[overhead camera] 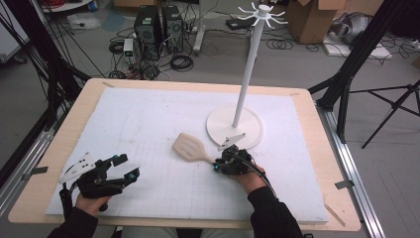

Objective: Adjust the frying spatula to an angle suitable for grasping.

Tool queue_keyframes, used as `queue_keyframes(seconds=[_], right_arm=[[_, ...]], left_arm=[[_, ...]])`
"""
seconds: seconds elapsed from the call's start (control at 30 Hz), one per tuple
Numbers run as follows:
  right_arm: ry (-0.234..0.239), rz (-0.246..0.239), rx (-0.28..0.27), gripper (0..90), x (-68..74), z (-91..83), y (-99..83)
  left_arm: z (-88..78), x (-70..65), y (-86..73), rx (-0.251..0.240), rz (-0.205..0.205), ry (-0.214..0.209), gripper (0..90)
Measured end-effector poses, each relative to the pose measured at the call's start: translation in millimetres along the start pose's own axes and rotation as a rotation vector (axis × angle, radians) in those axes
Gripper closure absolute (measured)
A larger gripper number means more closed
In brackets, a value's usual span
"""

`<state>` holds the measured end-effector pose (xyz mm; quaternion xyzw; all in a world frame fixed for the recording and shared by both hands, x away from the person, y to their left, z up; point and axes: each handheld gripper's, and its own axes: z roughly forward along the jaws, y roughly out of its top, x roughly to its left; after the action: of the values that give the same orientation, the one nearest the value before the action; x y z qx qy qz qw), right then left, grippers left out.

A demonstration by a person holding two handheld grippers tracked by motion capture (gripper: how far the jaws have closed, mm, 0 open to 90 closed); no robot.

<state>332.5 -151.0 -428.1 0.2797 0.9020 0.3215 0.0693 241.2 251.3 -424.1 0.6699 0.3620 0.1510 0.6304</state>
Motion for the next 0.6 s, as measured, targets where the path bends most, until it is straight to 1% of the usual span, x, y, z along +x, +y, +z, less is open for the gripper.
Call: queue_keyframes(seconds=[0.03, 0.07, 0.1, 0.13, 0.17, 0.23, 0.3, 0.33, 0.37, 0.4, 0.43, 0.5, 0.53, 0.57, 0.6], right_arm=[[0.026, -0.028, 0.004, 77.5, 2.6, 1.0, 1.7], [0.026, -0.028, 0.004, 77.5, 2.6, 1.0, 1.7], [0.074, -0.104, 0.023, 77.5, 7.7, 2.8, 5.4], [0.074, -0.104, 0.023, 77.5, 7.7, 2.8, 5.4], [0.126, -0.166, 0.026, 77.5, 13.7, 4.7, 8.5], [0.170, -0.222, 0.034, 77.4, 19.5, 6.5, 11.1], [0.198, -0.278, 0.047, 77.4, 25.1, 8.4, 13.0], [0.200, -0.306, 0.048, 77.3, 27.7, 9.1, 13.7], [0.215, -0.323, 0.055, 77.3, 29.4, 9.6, 14.4], [0.215, -0.323, 0.055, 77.3, 29.4, 9.6, 14.4], [0.226, -0.360, 0.059, 77.3, 31.8, 9.9, 15.4], [0.223, -0.364, 0.062, 76.0, 33.1, 10.0, 15.8], [0.213, -0.360, 0.060, 69.9, 33.1, 9.9, 16.0], [0.178, -0.333, 0.051, 55.4, 33.5, 8.4, 16.4], [0.141, -0.278, 0.027, 46.0, 32.8, 5.3, 16.8]], left_arm=[[-0.3, 0.0, 0.1, -0.002, -0.002, 0.000, 21.2], [-0.3, 0.0, 0.1, -0.002, -0.002, 0.000, 21.2], [-0.5, 0.0, 0.1, -0.003, -0.002, 0.003, 21.2], [-0.5, 0.0, 0.1, -0.003, -0.002, 0.003, 21.2], [-0.7, 0.3, 0.2, -0.004, 0.000, 0.003, 21.2], [-0.9, 0.4, 0.3, -0.005, 0.000, 0.002, 21.2], [-1.3, 0.5, 0.4, -0.007, -0.004, 0.004, 21.2], [-1.5, 1.1, 0.4, -0.007, -0.001, 0.004, 21.2], [-1.5, 1.1, 0.4, -0.007, -0.001, 0.004, 21.2], [-1.5, 1.1, 0.4, -0.007, -0.001, 0.004, 21.2], [-1.4, 0.9, 0.3, -0.006, -0.003, 0.004, 21.2], [-1.1, 0.8, 0.3, -0.003, 0.001, 0.001, 21.2], [-1.1, 0.8, 0.3, -0.003, 0.001, 0.001, 21.2], [-1.2, 0.4, 0.3, -0.008, -0.005, 0.002, 21.2], [-1.8, 0.7, 0.4, -0.007, -0.003, 0.004, 21.2]])
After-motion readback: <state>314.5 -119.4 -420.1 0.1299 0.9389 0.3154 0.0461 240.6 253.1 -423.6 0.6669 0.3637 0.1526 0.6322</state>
